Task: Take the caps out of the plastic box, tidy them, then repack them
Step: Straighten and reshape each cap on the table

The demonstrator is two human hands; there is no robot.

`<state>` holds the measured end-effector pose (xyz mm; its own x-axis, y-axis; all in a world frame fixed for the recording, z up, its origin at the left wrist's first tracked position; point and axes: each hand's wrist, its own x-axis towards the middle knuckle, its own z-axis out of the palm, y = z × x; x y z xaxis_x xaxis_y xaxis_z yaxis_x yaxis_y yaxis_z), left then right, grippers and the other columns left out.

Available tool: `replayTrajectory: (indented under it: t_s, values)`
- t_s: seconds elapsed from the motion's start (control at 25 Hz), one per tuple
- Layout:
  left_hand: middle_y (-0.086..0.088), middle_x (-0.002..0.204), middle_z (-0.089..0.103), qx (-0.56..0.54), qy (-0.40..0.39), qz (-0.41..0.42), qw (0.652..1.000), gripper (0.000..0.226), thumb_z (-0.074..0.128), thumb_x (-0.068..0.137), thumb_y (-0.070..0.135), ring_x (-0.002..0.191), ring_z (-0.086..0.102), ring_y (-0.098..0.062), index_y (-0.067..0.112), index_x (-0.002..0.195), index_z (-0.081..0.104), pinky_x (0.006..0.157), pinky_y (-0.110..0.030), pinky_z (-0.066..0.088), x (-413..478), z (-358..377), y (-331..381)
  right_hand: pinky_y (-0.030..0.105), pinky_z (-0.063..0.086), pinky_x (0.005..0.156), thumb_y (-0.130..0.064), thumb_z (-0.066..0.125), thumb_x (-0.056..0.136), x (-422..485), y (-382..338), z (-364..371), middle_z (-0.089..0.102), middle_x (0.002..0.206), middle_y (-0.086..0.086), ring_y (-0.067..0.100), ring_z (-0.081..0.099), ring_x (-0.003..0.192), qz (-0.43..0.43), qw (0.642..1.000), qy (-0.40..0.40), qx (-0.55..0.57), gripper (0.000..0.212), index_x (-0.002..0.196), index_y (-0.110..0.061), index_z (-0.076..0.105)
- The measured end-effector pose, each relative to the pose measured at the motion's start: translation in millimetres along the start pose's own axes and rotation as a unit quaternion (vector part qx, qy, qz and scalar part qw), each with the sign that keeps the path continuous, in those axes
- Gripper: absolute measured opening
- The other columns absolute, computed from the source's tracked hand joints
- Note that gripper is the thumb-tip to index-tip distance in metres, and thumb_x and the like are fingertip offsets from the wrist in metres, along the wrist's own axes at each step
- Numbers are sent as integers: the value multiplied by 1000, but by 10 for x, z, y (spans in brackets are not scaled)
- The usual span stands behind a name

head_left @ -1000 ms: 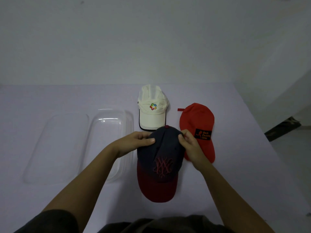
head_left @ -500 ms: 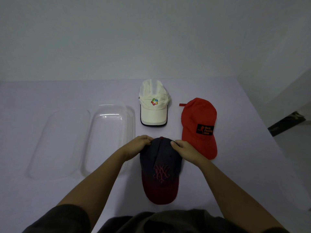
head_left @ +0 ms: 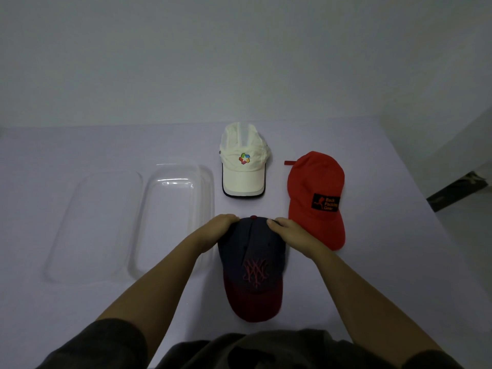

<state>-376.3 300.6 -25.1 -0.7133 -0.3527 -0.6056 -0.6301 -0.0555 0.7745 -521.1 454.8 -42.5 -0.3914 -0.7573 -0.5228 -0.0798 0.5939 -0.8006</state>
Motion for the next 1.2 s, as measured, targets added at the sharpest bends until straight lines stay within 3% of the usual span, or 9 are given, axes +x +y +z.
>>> replayTrajectory:
  t_s: [0.16, 0.28, 0.48, 0.6, 0.76, 0.84, 0.96, 1.04, 1.2]
  values:
    - [-3, 106, 71, -29, -118, -9, 992, 40, 47, 92, 48, 99, 66, -18, 17, 107, 68, 85, -27, 50, 22, -70, 49, 21, 43, 68, -36, 48, 95, -17, -50, -34, 57, 79, -2, 8, 54, 74, -30, 999, -9, 42, 28, 83, -12, 56]
    - [-2, 91, 69, 14, -145, 1, 989, 31, 48, 94, 37, 85, 64, -14, 14, 92, 69, 77, -24, 51, 47, -133, 66, 10, 38, 55, -32, 49, 95, -27, -39, -45, 51, 67, -9, -2, 48, 59, -27, 998, -16, 54, 28, 71, -18, 49]
    - [8, 64, 58, 53, -70, 28, 996, 33, 50, 94, 38, 60, 53, -4, 21, 67, 60, 63, -18, 43, 43, -77, 67, 20, 44, 68, -39, 50, 94, 31, 35, -40, 60, 80, -8, 6, 55, 76, -27, 1000, -2, 14, 24, 85, -18, 58]
    - [4, 65, 52, 89, 2, 54, 995, 32, 51, 93, 36, 62, 48, -9, 18, 67, 57, 65, -23, 41, 98, -122, 62, 24, 46, 78, -32, 49, 95, 68, 96, -120, 63, 92, -5, 12, 57, 89, -40, 999, 25, 1, 18, 93, -20, 62]
    - [-5, 78, 62, 137, 61, 68, 986, 27, 51, 93, 29, 73, 55, -16, 12, 76, 64, 79, -38, 49, 150, -207, 31, 30, 48, 92, -21, 53, 94, 85, 123, -245, 65, 107, 4, 17, 60, 103, -50, 997, 42, -39, 22, 111, -10, 63]
    - [-9, 80, 61, 152, 56, 62, 985, 35, 48, 94, 34, 74, 55, -17, 5, 81, 64, 79, -37, 48, 143, -202, 27, 28, 48, 92, -20, 54, 94, 82, 108, -267, 65, 107, 3, 15, 60, 103, -53, 997, 30, -44, 25, 114, -9, 63]
    - [-7, 71, 53, 176, 36, 58, 982, 36, 49, 94, 33, 68, 48, -16, 6, 71, 56, 72, -34, 42, 112, -200, 3, 31, 50, 92, -16, 55, 93, 102, 114, -287, 67, 109, 9, 16, 61, 99, -57, 996, 27, -67, 23, 113, -7, 63]
    - [-10, 77, 59, 191, 53, 70, 978, 35, 47, 95, 31, 72, 52, -17, 2, 81, 61, 75, -34, 43, 106, -219, 5, 35, 50, 93, -15, 54, 93, 107, 130, -294, 67, 108, 11, 18, 62, 99, -58, 995, 42, -70, 21, 110, -7, 64]
    - [-7, 115, 61, 165, 11, 32, 986, 32, 40, 95, 10, 107, 57, -20, 9, 120, 59, 99, -35, 44, 49, -252, 74, 35, 48, 97, -18, 52, 95, 113, 129, -286, 66, 114, 10, 20, 61, 106, -48, 996, 17, -79, 26, 117, -8, 62]
